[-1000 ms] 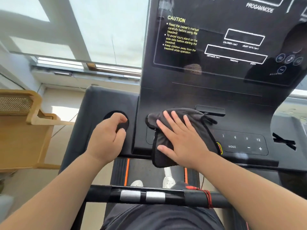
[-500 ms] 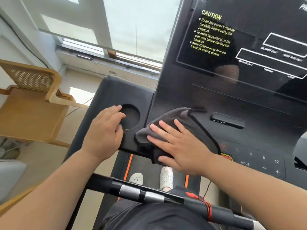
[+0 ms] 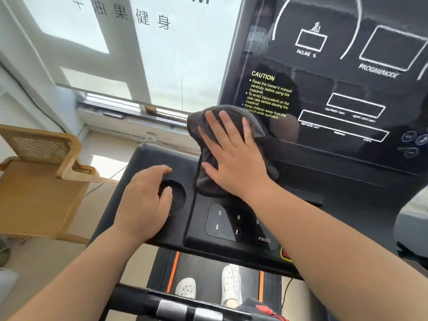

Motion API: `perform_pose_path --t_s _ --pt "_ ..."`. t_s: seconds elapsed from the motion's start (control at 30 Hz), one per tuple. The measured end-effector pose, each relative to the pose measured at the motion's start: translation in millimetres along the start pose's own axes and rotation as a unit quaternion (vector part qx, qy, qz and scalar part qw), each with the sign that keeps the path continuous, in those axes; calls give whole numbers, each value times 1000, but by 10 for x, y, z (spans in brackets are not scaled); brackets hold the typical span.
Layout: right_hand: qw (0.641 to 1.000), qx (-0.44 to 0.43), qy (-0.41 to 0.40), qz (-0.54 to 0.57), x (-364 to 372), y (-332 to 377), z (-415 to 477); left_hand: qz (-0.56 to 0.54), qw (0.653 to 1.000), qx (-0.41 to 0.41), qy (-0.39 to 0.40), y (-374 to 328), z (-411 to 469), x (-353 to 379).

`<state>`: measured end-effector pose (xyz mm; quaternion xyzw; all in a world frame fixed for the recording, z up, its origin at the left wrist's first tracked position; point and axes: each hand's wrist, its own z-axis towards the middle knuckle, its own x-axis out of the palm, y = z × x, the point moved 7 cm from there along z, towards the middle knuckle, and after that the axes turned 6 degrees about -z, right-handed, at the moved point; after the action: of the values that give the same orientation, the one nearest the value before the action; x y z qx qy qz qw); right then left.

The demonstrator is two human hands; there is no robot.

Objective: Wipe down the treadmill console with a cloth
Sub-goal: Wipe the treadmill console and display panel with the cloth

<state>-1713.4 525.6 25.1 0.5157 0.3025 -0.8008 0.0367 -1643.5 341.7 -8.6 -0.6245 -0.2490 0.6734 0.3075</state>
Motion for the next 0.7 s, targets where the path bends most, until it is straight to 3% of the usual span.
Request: perform_pose_path --t_s 0.17,0.3,0.53,0.7 --pt "990 140 -5 5 -39 -635 -217 -37 998 34 22 -478 325 123" --pt "984 180 -13 -15 37 -946 -526 -115 991 54 46 -834 616 231" --pt "976 211 -44 -22 -471 -1549 228 -296 954 -15 54 -953 722 283" --pt "982 173 -64 -44 -667 -1519 588 -383 919 -56 71 -1062 713 201"
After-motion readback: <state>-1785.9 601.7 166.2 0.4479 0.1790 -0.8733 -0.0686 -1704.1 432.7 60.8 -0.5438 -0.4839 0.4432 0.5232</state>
